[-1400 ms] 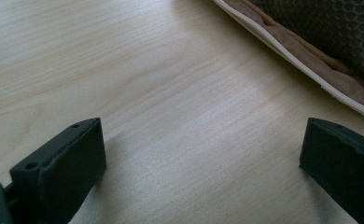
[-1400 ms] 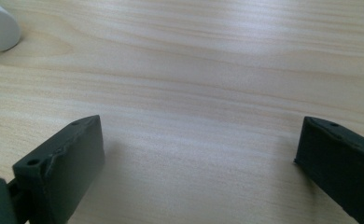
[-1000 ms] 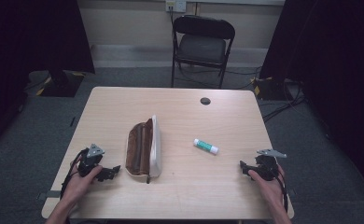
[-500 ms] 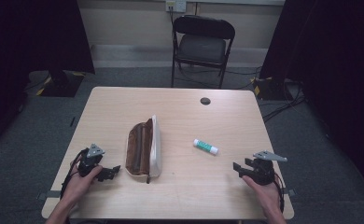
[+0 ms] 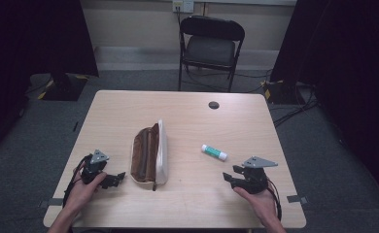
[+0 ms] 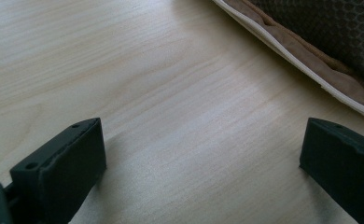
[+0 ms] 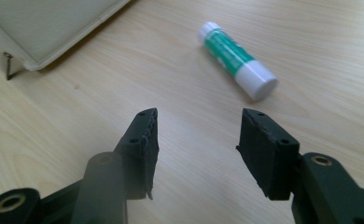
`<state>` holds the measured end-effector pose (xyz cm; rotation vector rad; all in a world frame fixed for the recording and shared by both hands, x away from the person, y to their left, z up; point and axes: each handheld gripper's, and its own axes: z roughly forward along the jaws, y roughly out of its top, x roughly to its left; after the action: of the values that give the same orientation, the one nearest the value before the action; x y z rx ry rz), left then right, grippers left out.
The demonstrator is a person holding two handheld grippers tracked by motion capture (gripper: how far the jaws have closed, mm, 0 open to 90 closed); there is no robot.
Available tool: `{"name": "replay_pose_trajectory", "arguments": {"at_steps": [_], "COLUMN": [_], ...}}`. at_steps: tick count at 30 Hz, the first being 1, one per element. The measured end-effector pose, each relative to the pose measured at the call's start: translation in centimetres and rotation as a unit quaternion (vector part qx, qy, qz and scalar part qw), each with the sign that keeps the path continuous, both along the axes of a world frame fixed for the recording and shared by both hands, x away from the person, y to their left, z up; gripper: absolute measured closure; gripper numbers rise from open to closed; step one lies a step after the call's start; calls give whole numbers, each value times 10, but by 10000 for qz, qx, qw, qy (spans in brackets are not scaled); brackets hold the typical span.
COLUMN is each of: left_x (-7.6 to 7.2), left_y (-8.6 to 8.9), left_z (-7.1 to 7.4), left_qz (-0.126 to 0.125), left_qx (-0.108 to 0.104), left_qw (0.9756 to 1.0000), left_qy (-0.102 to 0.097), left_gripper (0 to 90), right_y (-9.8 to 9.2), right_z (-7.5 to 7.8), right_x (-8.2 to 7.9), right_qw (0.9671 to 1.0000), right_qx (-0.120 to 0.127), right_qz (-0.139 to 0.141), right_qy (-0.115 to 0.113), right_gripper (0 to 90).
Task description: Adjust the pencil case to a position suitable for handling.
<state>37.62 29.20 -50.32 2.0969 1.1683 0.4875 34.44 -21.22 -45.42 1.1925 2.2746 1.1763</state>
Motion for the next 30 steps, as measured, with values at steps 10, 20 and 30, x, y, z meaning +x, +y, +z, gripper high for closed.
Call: {"name": "replay_pose_trajectory", "arguments": {"at_steps": [10,20,30], "left_x": [-1,-1,-1], "left_y": [0,1,0], "left_z": [0,0,0], "left_qz": [2,2,8], "left_qx": [25,23,17], "left_qw": [10000,10000,10000], "left_qy": [-12,-9,-14], "left_gripper": [0,0,0], "right_y": [39,86,123], "right_z": [7,12,12], "right_x": [0,3,4], "right_qw": [9984,9932,9887], "right_qx": [80,231,388], "right_qz": [566,1136,1449], "right_qy": [-25,27,70], "right_gripper": [493,471,384]}}
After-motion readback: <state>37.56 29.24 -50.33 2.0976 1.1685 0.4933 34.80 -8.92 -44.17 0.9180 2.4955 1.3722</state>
